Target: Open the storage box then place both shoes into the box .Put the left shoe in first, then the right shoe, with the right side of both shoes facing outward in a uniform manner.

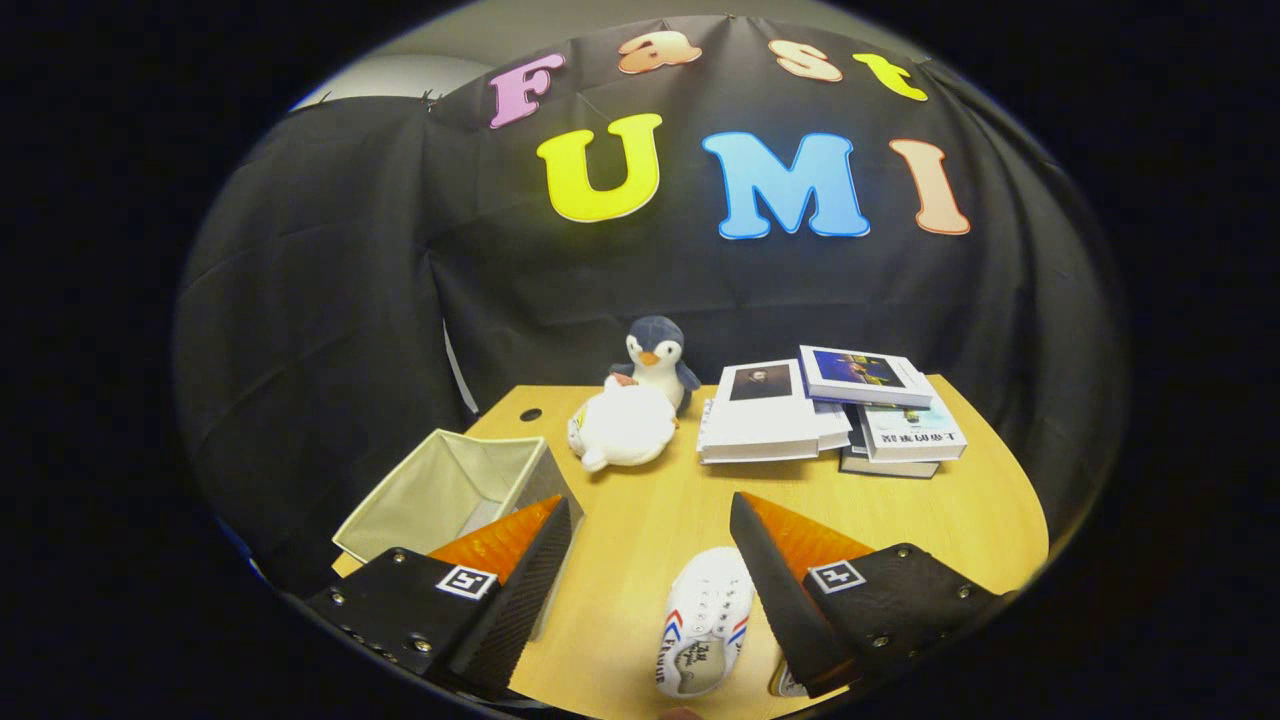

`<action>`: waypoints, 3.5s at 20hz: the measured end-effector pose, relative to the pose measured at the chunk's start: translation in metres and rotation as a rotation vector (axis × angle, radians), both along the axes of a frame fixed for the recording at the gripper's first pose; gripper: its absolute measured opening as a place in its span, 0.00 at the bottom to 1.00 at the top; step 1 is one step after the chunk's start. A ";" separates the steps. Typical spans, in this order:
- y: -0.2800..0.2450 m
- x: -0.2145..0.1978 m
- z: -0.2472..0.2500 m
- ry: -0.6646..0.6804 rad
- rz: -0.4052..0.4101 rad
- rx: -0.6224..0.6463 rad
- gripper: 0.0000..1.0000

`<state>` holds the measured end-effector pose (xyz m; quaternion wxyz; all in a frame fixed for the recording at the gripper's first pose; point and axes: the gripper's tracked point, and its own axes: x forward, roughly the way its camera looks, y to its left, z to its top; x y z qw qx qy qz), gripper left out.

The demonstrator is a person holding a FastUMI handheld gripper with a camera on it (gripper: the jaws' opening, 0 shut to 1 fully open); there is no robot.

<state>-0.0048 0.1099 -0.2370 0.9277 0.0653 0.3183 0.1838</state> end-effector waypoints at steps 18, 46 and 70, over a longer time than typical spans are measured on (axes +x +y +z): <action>-0.041 -0.057 -0.168 0.358 0.056 -0.126 0.98; -0.030 -0.069 -0.172 0.598 -0.171 0.059 0.00; 0.104 -0.001 0.008 0.423 -0.037 0.229 0.00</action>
